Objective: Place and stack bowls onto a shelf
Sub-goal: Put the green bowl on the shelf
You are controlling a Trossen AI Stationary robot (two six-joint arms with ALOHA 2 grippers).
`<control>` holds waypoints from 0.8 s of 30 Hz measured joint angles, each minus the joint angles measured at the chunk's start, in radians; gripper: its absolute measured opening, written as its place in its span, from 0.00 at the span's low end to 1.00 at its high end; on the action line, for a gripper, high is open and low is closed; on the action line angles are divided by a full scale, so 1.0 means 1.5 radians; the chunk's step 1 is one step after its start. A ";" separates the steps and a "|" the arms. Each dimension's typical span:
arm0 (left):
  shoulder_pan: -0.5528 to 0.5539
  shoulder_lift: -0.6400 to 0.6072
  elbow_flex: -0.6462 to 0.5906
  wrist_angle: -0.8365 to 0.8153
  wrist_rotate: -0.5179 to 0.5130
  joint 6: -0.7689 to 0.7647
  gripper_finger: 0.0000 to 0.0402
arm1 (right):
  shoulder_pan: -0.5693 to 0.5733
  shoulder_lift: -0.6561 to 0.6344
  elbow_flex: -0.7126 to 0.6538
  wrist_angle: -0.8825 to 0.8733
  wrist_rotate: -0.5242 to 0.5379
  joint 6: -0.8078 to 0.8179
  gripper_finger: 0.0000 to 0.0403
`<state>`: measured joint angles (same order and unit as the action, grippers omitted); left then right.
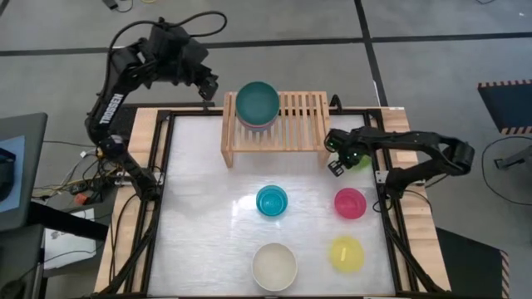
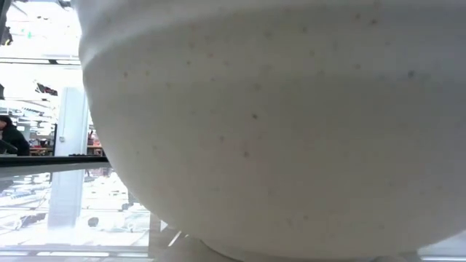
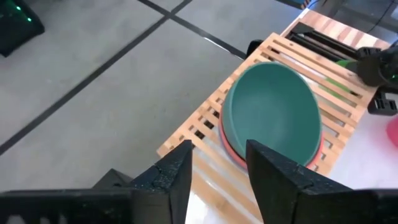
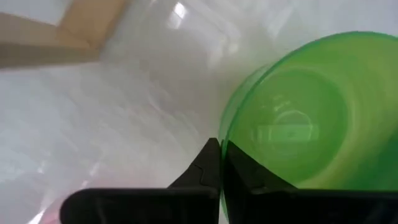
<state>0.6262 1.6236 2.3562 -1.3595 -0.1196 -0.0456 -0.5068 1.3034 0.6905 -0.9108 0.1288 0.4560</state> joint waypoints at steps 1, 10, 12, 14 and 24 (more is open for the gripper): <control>0.000 -0.004 0.000 -0.005 0.000 0.000 0.32 | 0.000 -0.009 0.007 -0.024 0.003 0.010 0.06; -0.013 -0.015 0.000 -0.076 0.005 -0.011 0.27 | 0.010 -0.132 0.190 -0.200 0.100 0.052 0.05; -0.018 -0.015 -0.003 -0.078 0.005 -0.006 0.26 | 0.016 -0.135 0.255 -0.196 0.106 0.021 0.05; -0.023 -0.015 -0.010 -0.073 0.005 -0.003 0.26 | 0.029 -0.121 0.320 -0.178 0.108 -0.014 0.05; -0.031 -0.014 -0.057 -0.071 0.002 -0.007 0.26 | 0.134 0.088 0.601 -0.163 0.123 -0.159 0.05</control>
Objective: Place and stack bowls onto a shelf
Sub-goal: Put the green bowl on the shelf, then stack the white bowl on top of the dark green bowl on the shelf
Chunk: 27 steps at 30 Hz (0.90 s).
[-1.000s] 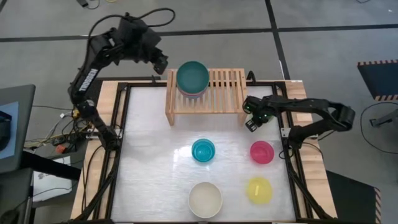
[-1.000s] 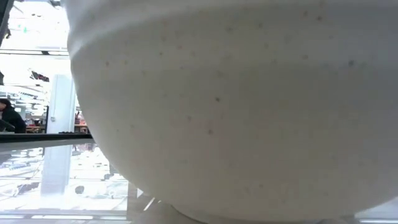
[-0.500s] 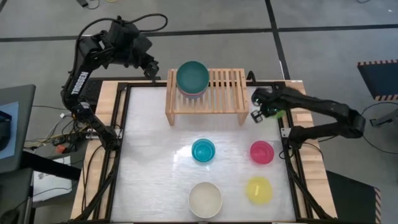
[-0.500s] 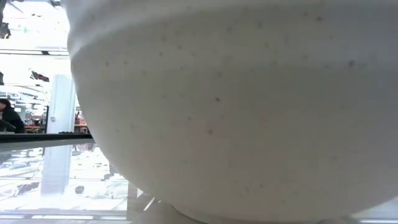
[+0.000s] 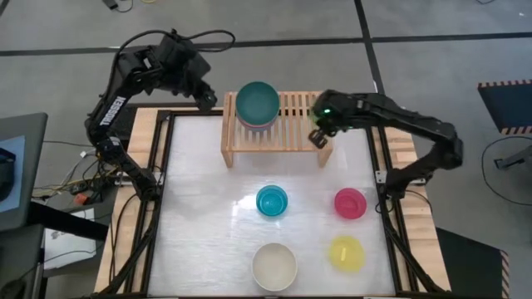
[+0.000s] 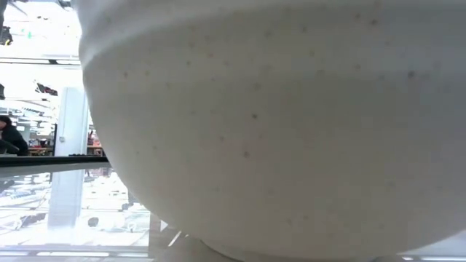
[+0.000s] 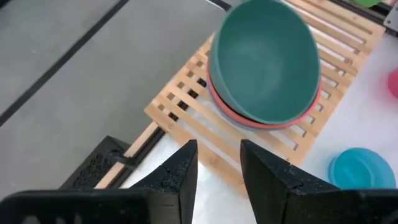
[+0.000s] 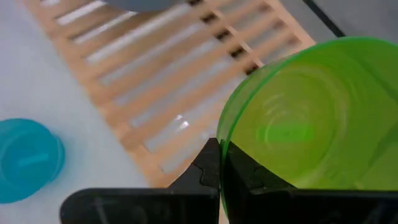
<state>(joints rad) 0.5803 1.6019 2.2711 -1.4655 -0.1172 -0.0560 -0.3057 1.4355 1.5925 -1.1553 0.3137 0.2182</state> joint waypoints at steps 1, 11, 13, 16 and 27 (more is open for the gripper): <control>-0.002 0.000 -0.003 -0.002 0.000 -0.001 0.26 | 0.007 0.020 0.015 0.000 0.000 -0.010 0.05; -0.034 0.000 -0.012 -0.002 -0.005 -0.018 0.26 | -0.007 0.126 0.037 -0.051 0.000 -0.036 0.15; -0.040 0.000 -0.012 -0.002 -0.018 -0.022 0.26 | -0.006 0.126 0.037 -0.042 -0.001 -0.043 0.18; -0.046 0.000 -0.012 -0.006 -0.027 -0.024 0.26 | -0.005 0.123 0.037 -0.027 -0.003 -0.046 0.26; -0.079 -0.011 -0.012 -0.029 -0.067 -0.040 0.26 | 0.054 -0.005 0.037 -0.033 0.001 0.063 0.51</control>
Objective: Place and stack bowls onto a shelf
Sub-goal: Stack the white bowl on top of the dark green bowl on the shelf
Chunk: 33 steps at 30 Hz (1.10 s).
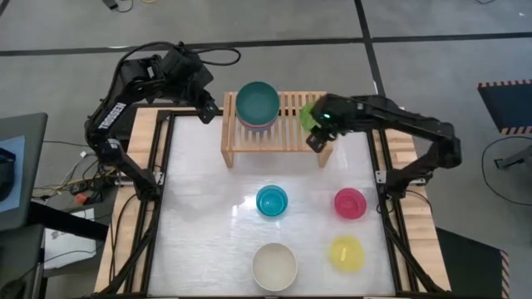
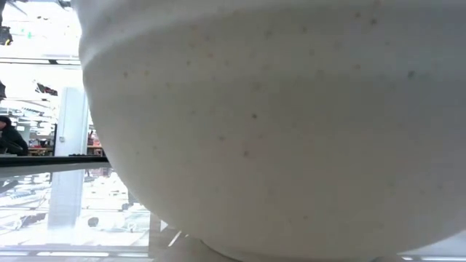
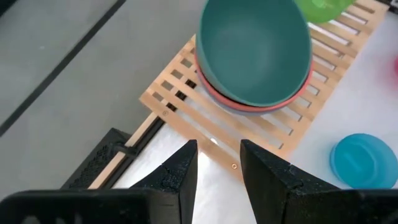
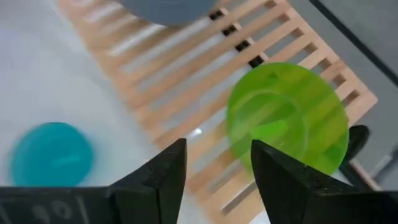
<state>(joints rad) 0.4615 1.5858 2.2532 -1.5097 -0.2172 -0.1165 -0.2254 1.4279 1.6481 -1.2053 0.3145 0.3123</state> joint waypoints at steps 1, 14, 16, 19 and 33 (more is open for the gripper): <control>-0.004 -0.003 0.000 0.000 -0.004 -0.001 0.26 | 0.014 -0.011 0.000 -0.004 0.000 0.016 0.51; -0.134 -0.017 0.000 0.030 -0.096 -0.026 0.26 | 0.186 -0.042 0.000 -0.110 0.063 0.237 0.48; -0.155 -0.017 0.000 0.033 -0.110 -0.032 0.26 | 0.212 -0.042 -0.008 -0.128 0.073 0.281 0.48; -0.188 -0.017 0.000 0.043 -0.131 -0.039 0.26 | 0.245 -0.058 -0.061 -0.128 0.075 0.362 0.48; -0.296 -0.118 -0.345 0.382 -0.101 -0.052 0.26 | 0.401 -0.164 -0.355 0.009 -0.005 0.637 0.48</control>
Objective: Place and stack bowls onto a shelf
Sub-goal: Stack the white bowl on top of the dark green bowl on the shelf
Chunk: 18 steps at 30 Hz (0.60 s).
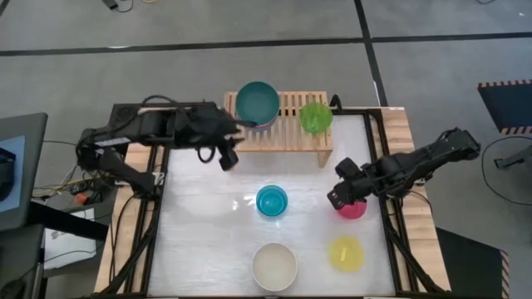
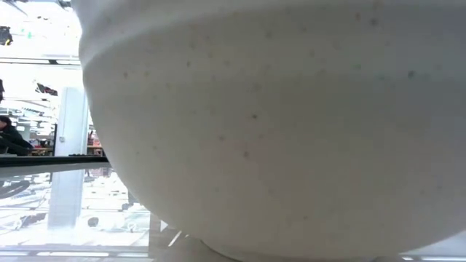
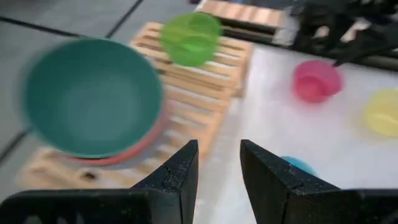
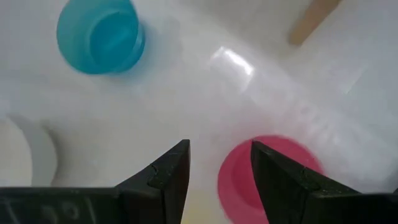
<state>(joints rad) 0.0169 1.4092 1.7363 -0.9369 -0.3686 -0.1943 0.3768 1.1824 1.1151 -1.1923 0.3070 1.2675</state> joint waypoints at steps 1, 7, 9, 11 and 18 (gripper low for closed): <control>-0.007 -0.015 -0.042 0.040 0.010 -0.007 0.26 | 0.005 0.000 -0.005 0.011 -0.007 0.005 0.48; -0.076 -0.082 -0.256 0.202 0.115 -0.016 0.26 | 0.019 0.030 -0.009 0.098 -0.008 -0.006 0.48; -0.104 -0.081 -0.313 0.225 0.164 -0.010 0.26 | 0.017 0.048 -0.009 0.132 -0.003 -0.020 0.48; -0.131 -0.075 -0.361 0.252 0.204 -0.008 0.26 | 0.015 0.057 -0.009 0.139 -0.003 -0.025 0.48; -0.193 -0.002 -0.455 0.440 0.258 -0.031 0.26 | -0.006 0.075 -0.009 0.132 -0.009 -0.010 0.48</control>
<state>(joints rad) -0.2726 1.4058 1.0536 -0.2773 0.0183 -0.2409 0.3677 1.2942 1.1021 -0.9945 0.2932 1.2522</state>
